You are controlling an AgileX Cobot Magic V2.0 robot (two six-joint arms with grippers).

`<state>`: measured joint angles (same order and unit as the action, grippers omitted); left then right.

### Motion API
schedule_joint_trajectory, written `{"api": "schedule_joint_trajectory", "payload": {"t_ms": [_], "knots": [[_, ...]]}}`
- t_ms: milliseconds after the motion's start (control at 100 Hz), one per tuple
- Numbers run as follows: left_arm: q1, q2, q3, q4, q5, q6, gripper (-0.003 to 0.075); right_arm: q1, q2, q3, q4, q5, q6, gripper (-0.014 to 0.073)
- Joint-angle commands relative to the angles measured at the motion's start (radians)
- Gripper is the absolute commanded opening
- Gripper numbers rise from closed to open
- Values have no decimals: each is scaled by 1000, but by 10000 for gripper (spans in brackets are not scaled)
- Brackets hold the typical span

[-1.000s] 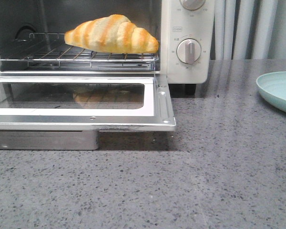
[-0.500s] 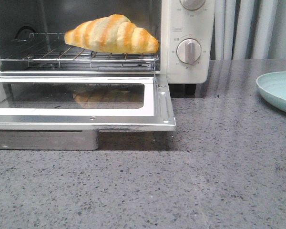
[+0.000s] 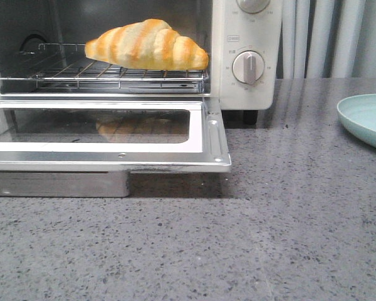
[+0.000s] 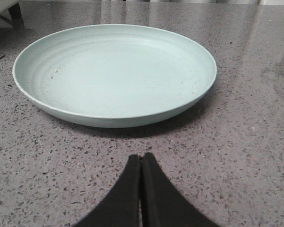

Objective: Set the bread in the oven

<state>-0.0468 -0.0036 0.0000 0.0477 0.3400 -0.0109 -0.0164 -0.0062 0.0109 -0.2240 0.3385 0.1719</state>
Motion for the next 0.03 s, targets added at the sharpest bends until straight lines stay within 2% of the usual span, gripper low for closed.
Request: {"api": "schedule_joint_trajectory", "payload": {"t_ms": [0, 20], "knots": [[6, -29, 25, 0, -59, 1, -21, -4, -22, 12, -17, -28, -6, -74], [6, -29, 25, 0, -59, 1, -21, -4, -22, 12, -17, -28, -6, -74]]}}
